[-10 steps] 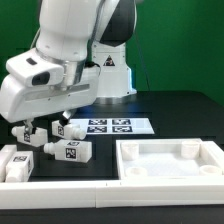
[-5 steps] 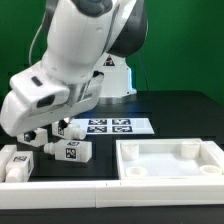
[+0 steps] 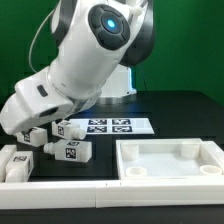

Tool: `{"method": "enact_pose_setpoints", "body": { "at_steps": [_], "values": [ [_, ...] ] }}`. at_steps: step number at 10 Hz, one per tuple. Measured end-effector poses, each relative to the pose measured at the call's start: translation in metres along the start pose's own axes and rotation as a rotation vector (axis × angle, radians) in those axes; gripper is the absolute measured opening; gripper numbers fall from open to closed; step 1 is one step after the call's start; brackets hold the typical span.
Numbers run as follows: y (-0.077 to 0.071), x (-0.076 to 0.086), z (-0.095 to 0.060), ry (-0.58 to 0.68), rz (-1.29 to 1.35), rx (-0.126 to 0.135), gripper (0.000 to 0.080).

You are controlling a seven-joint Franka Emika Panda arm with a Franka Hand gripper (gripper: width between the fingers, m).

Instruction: Assemble one leg

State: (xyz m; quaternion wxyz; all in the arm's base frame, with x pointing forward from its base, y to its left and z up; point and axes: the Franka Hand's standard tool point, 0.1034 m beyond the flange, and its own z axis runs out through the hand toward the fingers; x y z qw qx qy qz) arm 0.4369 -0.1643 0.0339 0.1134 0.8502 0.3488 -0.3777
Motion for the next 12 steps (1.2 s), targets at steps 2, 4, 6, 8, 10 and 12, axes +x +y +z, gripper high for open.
{"method": "enact_pose_setpoints", "body": {
  "at_steps": [2,4,6,8,10,12],
  "values": [
    [0.000,0.000,0.001,-0.001,-0.001,0.001,0.0649],
    [0.004,-0.001,0.012,-0.002,0.116,-0.013,0.0649],
    [0.004,-0.002,0.021,-0.012,0.132,-0.009,0.0649],
    [0.004,-0.002,0.021,-0.012,0.131,-0.009,0.0649],
    [0.005,-0.002,0.022,-0.021,0.136,-0.011,0.0649],
    [0.012,0.002,0.022,-0.058,0.153,-0.032,0.0649]
  ]
}}
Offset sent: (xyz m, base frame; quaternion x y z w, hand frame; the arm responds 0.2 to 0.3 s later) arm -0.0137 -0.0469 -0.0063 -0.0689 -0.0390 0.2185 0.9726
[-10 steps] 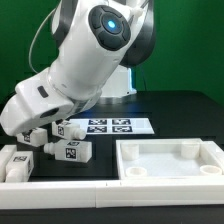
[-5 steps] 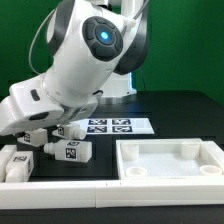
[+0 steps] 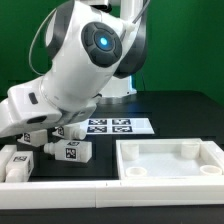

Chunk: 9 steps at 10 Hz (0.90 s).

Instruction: Assemble one leg

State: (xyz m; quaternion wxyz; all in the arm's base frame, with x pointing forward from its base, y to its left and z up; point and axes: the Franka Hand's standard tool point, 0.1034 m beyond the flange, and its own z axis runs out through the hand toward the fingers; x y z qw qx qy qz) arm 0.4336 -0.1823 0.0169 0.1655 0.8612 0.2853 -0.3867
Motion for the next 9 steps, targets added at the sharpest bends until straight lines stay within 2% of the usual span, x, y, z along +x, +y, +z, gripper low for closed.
{"method": "enact_pose_setpoints", "body": {
  "at_steps": [1,5,7,9],
  "values": [
    [-0.0001,0.0052,-0.0004,-0.002,0.001,-0.006,0.0649],
    [-0.0008,0.0056,0.0000,-0.001,-0.005,-0.005,0.0621],
    [-0.0009,0.0057,0.0000,-0.001,-0.006,-0.005,0.0279],
    [-0.0008,0.0057,-0.0001,-0.001,-0.006,-0.005,0.0283]
  ]
}}
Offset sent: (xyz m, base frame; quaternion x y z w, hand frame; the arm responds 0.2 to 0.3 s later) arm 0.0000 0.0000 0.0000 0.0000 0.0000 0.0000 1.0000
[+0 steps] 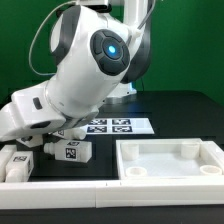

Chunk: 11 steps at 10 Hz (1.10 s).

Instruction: Assemble one leg

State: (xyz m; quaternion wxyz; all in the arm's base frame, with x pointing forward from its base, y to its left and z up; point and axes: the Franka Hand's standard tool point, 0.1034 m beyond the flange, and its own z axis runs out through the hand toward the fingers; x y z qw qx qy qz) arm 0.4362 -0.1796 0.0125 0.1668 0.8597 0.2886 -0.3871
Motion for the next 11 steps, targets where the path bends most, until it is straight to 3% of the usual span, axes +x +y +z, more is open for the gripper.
{"method": "enact_pose_setpoints", "body": {
  "at_steps": [2,3,4,6,7,8,11],
  "values": [
    [0.000,0.000,-0.003,0.003,-0.021,0.000,0.0283],
    [-0.002,-0.005,-0.025,0.000,-0.045,0.018,0.0283],
    [-0.005,-0.006,-0.060,0.003,-0.048,0.036,0.0283],
    [-0.012,-0.005,-0.128,0.165,-0.053,0.048,0.0284],
    [-0.013,-0.007,-0.156,0.229,-0.054,0.016,0.0284],
    [-0.012,-0.002,-0.166,0.294,-0.059,-0.008,0.0284],
    [-0.003,-0.001,-0.165,0.461,-0.054,-0.025,0.0284]
  ]
}}
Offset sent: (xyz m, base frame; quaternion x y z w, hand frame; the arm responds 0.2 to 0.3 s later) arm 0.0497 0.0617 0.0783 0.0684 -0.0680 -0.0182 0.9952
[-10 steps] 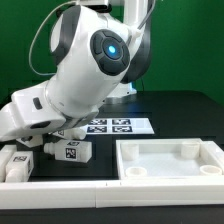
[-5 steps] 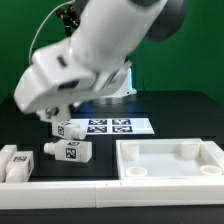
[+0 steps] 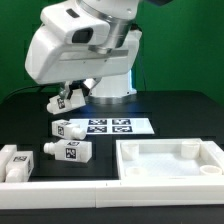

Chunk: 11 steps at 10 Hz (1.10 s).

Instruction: Assemble one leg

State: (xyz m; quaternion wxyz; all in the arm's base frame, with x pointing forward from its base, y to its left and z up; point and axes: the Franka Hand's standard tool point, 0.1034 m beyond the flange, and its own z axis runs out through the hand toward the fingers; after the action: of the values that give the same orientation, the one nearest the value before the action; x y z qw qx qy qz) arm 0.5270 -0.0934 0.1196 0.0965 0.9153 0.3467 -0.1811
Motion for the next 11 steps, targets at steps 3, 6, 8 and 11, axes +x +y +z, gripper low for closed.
{"method": "enact_pose_setpoints", "body": {
  "at_steps": [3,6,8,11],
  "values": [
    [-0.031,0.034,-0.032,0.156,0.193,0.134,0.0284],
    [-0.039,0.081,-0.076,0.311,0.327,0.196,0.0284],
    [-0.014,0.075,-0.075,0.413,0.362,0.134,0.0284],
    [-0.007,0.073,-0.070,0.559,0.396,0.049,0.0284]
  ]
}}
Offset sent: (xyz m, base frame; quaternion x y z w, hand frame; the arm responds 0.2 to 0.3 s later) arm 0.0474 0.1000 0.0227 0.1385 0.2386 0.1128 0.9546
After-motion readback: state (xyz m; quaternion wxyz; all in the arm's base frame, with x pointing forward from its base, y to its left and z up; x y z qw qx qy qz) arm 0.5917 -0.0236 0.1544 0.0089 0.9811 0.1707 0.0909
